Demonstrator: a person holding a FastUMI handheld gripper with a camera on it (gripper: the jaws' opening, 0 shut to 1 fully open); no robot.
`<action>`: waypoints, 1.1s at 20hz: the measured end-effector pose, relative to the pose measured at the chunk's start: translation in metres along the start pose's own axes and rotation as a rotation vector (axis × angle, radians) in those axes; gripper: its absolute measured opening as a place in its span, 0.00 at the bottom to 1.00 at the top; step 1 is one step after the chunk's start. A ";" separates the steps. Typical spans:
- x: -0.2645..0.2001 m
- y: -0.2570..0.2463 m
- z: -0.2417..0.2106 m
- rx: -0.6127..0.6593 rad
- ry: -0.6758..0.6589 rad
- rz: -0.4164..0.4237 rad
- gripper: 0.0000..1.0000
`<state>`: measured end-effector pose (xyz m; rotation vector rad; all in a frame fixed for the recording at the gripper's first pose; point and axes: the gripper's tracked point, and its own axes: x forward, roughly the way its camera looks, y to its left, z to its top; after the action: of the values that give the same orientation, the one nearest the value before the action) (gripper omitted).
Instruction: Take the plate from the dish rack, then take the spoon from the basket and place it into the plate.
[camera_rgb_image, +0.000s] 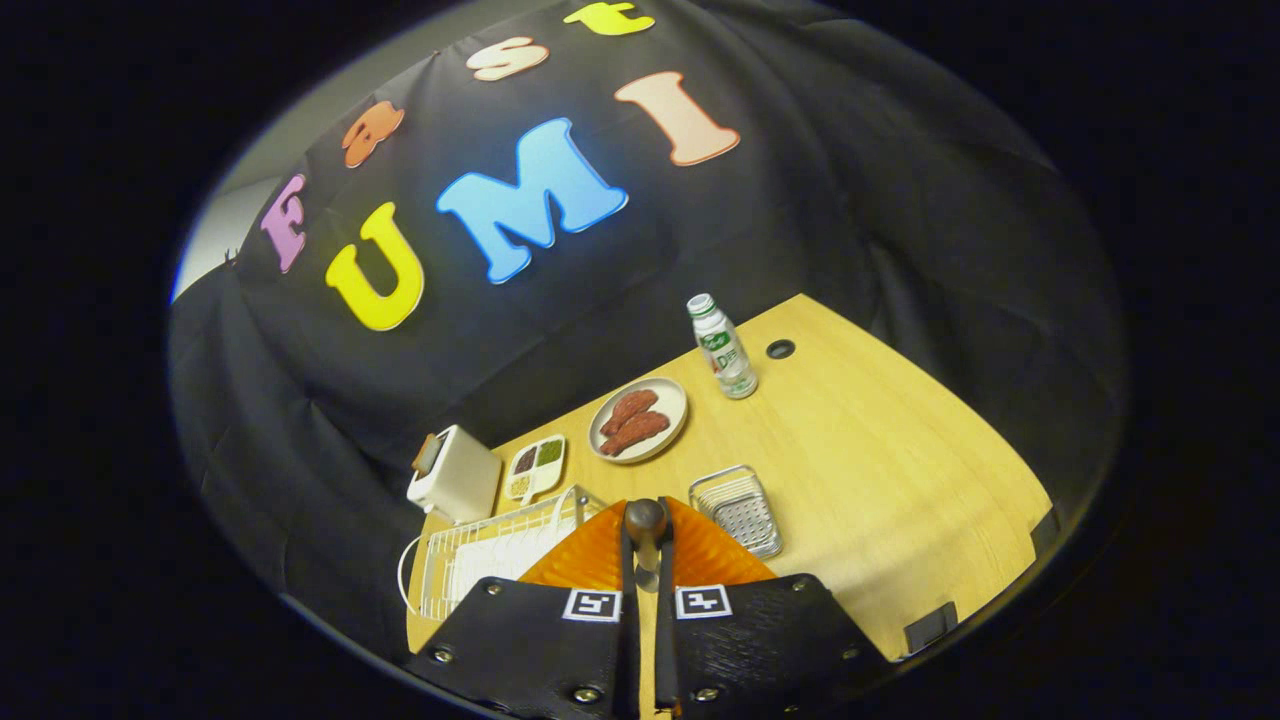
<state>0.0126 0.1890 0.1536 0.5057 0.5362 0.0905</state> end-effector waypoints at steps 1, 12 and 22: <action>0.000 0.013 -0.013 -0.010 0.027 0.025 0.06; 0.021 0.096 -0.164 -0.089 0.300 0.175 0.06; 0.050 0.120 -0.249 0.002 0.407 0.206 0.06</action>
<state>-0.0661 0.4137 0.0039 0.5466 0.8805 0.3953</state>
